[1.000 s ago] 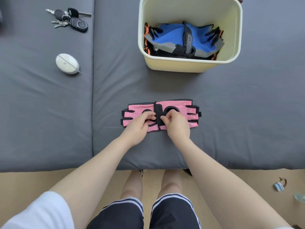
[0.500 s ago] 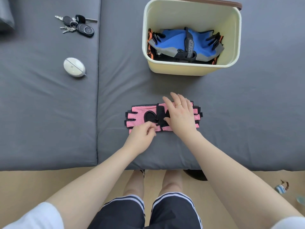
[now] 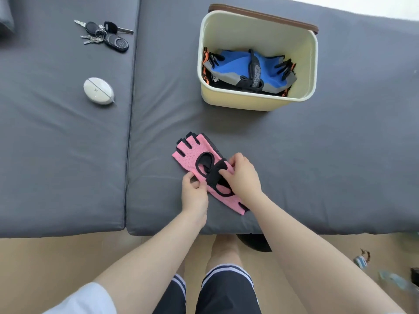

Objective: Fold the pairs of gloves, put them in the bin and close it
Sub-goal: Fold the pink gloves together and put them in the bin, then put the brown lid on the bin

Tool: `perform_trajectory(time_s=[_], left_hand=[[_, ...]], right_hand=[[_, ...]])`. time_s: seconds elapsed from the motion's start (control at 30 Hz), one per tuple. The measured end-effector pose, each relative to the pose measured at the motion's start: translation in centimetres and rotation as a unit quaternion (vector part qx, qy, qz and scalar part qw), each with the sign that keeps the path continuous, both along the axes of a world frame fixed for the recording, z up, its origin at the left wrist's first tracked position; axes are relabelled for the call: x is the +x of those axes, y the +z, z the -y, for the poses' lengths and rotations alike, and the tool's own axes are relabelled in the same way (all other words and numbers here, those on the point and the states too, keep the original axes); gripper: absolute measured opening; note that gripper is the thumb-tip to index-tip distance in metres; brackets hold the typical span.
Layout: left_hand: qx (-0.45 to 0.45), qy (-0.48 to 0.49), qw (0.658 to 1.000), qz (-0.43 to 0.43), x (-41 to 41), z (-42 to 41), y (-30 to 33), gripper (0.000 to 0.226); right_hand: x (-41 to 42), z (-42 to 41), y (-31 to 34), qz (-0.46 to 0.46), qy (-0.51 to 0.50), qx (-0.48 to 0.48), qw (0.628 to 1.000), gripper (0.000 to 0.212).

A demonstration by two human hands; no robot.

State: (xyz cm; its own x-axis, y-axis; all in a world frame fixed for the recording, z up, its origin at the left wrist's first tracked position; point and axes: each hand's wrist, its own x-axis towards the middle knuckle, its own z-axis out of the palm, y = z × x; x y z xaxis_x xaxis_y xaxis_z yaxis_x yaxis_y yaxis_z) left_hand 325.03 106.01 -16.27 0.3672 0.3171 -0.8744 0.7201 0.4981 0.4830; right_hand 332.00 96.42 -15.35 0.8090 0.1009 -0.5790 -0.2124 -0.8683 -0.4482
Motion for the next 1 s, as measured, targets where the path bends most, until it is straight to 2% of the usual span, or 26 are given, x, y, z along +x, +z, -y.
perform_trajectory(time_s=[0.1,0.23,0.33,0.47,0.6,0.8,0.93,1.0], left_hand=[[0.065,-0.024,0.997,0.041,0.6,-0.8,0.6,0.026],[0.118,-0.092,0.982,0.113,1.8,-1.7,3.9,0.024],[0.136,-0.109,0.972,0.156,3.6,-2.0,7.0,0.021],[0.107,-0.110,0.967,0.201,7.2,-1.5,11.4,0.022],[0.086,-0.065,0.968,0.226,11.2,0.5,14.1,0.019],[0.074,-0.002,0.979,0.188,17.9,2.4,14.5,0.035],[0.142,-0.079,0.983,0.085,20.1,1.7,12.9,0.038],[0.183,-0.092,0.978,0.047,20.5,1.0,12.7,0.027]], right_hand=[[-0.2,-0.1,1.0,-0.023,-0.107,0.071,0.991,0.020],[0.5,0.0,4.8,0.018,-0.128,0.113,0.985,0.018],[2.7,0.3,8.6,0.054,-0.067,0.107,0.990,0.021],[7.6,1.1,13.2,0.123,0.006,0.091,0.988,0.020],[13.3,1.7,15.4,0.154,0.094,0.052,0.982,0.024],[21.9,1.2,14.3,0.179,0.202,0.000,0.963,0.026],[24.9,0.6,10.8,0.180,0.278,-0.045,0.942,0.032],[25.0,1.1,9.3,0.210,0.320,-0.082,0.920,0.038]])
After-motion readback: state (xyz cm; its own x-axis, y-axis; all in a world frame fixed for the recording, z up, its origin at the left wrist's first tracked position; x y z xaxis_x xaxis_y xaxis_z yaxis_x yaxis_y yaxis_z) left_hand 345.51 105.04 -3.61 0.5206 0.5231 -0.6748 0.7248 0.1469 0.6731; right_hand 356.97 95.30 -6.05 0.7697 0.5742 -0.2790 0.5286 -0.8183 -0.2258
